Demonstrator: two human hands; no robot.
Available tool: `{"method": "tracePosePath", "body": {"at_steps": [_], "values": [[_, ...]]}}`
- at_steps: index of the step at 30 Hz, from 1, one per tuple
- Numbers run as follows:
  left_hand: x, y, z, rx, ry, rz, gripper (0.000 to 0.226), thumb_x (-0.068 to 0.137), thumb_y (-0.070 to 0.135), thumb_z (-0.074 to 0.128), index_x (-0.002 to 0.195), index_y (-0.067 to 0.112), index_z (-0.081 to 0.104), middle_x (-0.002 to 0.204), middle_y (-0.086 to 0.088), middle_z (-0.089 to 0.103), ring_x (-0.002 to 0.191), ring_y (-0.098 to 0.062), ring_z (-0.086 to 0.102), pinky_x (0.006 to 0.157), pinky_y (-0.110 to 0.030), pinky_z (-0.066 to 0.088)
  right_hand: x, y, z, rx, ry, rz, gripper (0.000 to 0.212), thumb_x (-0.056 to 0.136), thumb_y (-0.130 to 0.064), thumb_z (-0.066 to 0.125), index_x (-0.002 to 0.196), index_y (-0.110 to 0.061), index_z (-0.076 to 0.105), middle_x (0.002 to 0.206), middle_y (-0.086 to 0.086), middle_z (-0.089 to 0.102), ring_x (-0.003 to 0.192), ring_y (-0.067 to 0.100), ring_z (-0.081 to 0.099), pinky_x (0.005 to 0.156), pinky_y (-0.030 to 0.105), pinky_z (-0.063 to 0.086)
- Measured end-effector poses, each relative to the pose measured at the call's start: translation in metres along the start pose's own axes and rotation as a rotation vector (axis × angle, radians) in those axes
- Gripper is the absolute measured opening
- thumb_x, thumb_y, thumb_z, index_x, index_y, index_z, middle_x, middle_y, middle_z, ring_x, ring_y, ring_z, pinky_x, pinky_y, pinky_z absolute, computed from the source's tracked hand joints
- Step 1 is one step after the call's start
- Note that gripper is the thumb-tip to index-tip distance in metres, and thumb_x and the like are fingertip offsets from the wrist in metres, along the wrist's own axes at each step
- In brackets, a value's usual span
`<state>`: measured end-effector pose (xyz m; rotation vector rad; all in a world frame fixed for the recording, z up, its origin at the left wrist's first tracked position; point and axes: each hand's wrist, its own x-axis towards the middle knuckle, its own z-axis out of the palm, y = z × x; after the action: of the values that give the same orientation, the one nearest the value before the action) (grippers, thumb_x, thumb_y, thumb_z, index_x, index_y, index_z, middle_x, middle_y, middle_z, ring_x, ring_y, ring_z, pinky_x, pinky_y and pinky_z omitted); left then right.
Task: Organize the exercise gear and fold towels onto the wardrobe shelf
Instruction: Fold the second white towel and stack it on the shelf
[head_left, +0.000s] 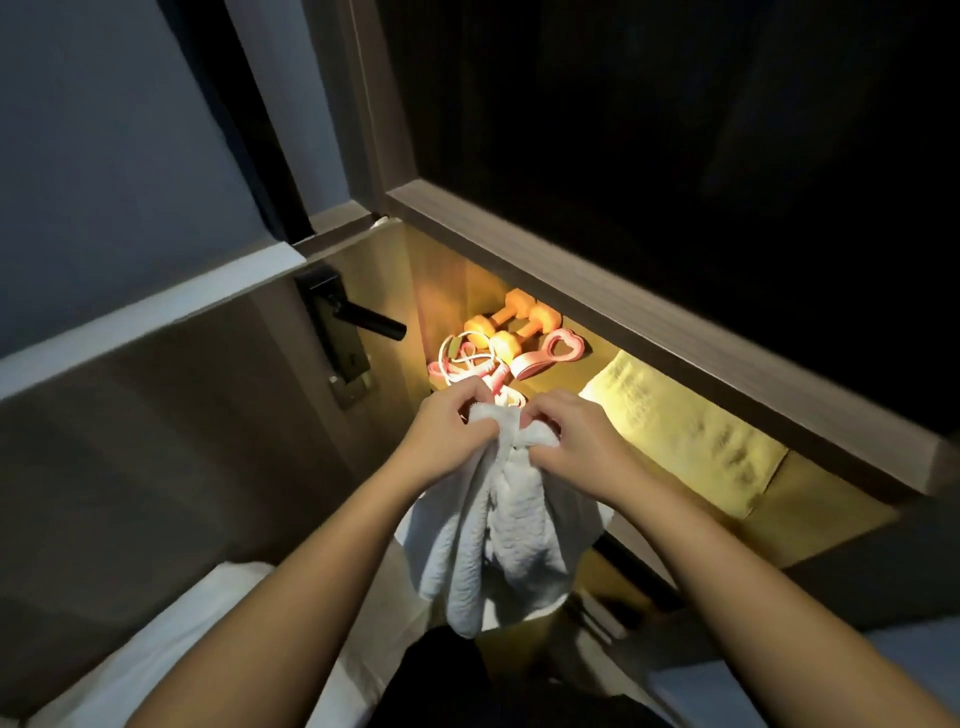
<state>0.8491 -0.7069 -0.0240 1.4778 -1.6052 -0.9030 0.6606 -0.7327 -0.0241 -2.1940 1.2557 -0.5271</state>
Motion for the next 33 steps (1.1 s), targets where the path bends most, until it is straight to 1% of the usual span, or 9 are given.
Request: {"method": "tracePosePath", "body": {"at_steps": [4, 8, 14, 17, 19, 23, 27, 30, 33], "values": [[0.028, -0.038, -0.020, 0.048, -0.139, 0.052, 0.006, 0.078, 0.015, 0.064, 0.081, 0.016, 0.058, 0.080, 0.002, 0.057, 0.076, -0.009, 0.053, 0.069, -0.035, 0.049, 0.016, -0.010, 0.040, -0.002, 0.100, 0.150, 0.026, 0.079, -0.019, 0.073, 0.090, -0.035, 0.055, 0.090, -0.026, 0.046, 0.087, -0.002, 0.050, 0.070, 0.009, 0.035], [0.037, -0.071, -0.021, 0.042, -0.201, 0.078, 0.008, 0.076, 0.016, 0.064, 0.081, 0.018, 0.057, 0.078, 0.005, 0.057, 0.077, -0.011, 0.054, 0.070, -0.040, 0.050, 0.015, -0.012, 0.074, 0.027, 0.199, 0.249, 0.025, 0.078, -0.018, 0.071, 0.092, -0.033, 0.057, 0.094, -0.019, 0.050, 0.088, -0.006, 0.048, 0.070, 0.009, 0.034], [0.010, -0.138, -0.004, -0.070, -0.154, 0.175, 0.017, 0.079, 0.015, 0.066, 0.079, 0.028, 0.055, 0.078, 0.014, 0.057, 0.073, -0.001, 0.055, 0.064, -0.020, 0.048, -0.017, -0.009, 0.130, -0.011, 0.374, 0.264, 0.028, 0.072, -0.010, 0.070, 0.088, -0.030, 0.058, 0.088, -0.023, 0.049, 0.084, -0.013, 0.046, 0.069, 0.006, 0.032], [-0.021, -0.176, 0.005, -0.121, -0.140, 0.250, 0.017, 0.080, 0.014, 0.066, 0.079, 0.027, 0.055, 0.079, 0.011, 0.058, 0.071, -0.004, 0.056, 0.065, -0.025, 0.050, -0.046, -0.012, 0.176, -0.061, 0.451, 0.252, 0.029, 0.072, -0.008, 0.069, 0.089, -0.029, 0.058, 0.089, -0.018, 0.052, 0.084, -0.009, 0.047, 0.069, 0.008, 0.034], [-0.046, -0.198, 0.004, -0.163, -0.139, 0.322, 0.014, 0.082, 0.013, 0.065, 0.082, 0.024, 0.056, 0.079, 0.008, 0.058, 0.072, -0.009, 0.056, 0.065, -0.031, 0.051, -0.067, -0.020, 0.208, -0.068, 0.510, 0.256, 0.027, 0.073, -0.009, 0.069, 0.090, -0.028, 0.059, 0.092, -0.012, 0.057, 0.086, -0.002, 0.051, 0.071, 0.012, 0.038], [-0.100, -0.213, -0.020, -0.253, -0.154, 0.414, 0.009, 0.084, 0.009, 0.062, 0.088, 0.014, 0.056, 0.082, -0.003, 0.056, 0.075, -0.019, 0.055, 0.068, -0.044, 0.050, -0.109, -0.068, 0.250, -0.025, 0.590, 0.257, 0.023, 0.076, -0.006, 0.070, 0.093, -0.019, 0.064, 0.096, -0.005, 0.061, 0.092, 0.014, 0.057, 0.080, 0.033, 0.050], [-0.142, -0.193, -0.062, -0.320, -0.282, 0.487, 0.011, 0.078, 0.022, 0.055, 0.086, 0.015, 0.053, 0.080, -0.006, 0.052, 0.070, -0.009, 0.049, 0.065, -0.037, 0.044, -0.143, -0.133, 0.247, 0.027, 0.526, 0.262, 0.019, 0.076, -0.018, 0.069, 0.090, -0.028, 0.062, 0.095, -0.010, 0.062, 0.091, 0.011, 0.059, 0.077, 0.031, 0.053], [-0.162, -0.197, -0.081, -0.406, -0.490, 0.565, 0.014, 0.069, 0.030, 0.055, 0.078, 0.020, 0.053, 0.075, -0.004, 0.049, 0.071, -0.012, 0.048, 0.064, -0.031, 0.041, -0.170, -0.157, 0.251, 0.039, 0.368, 0.277, 0.021, 0.069, -0.034, 0.065, 0.090, -0.034, 0.062, 0.093, -0.014, 0.062, 0.089, 0.007, 0.060, 0.073, 0.024, 0.055], [-0.189, -0.236, -0.069, -0.339, -0.644, 0.540, 0.013, 0.067, 0.027, 0.058, 0.074, 0.016, 0.054, 0.073, -0.005, 0.052, 0.069, -0.017, 0.050, 0.063, -0.031, 0.041, -0.197, -0.145, 0.289, 0.044, 0.203, 0.354, 0.019, 0.073, -0.029, 0.067, 0.090, -0.036, 0.062, 0.095, -0.014, 0.062, 0.089, 0.006, 0.061, 0.073, 0.026, 0.054]]}}
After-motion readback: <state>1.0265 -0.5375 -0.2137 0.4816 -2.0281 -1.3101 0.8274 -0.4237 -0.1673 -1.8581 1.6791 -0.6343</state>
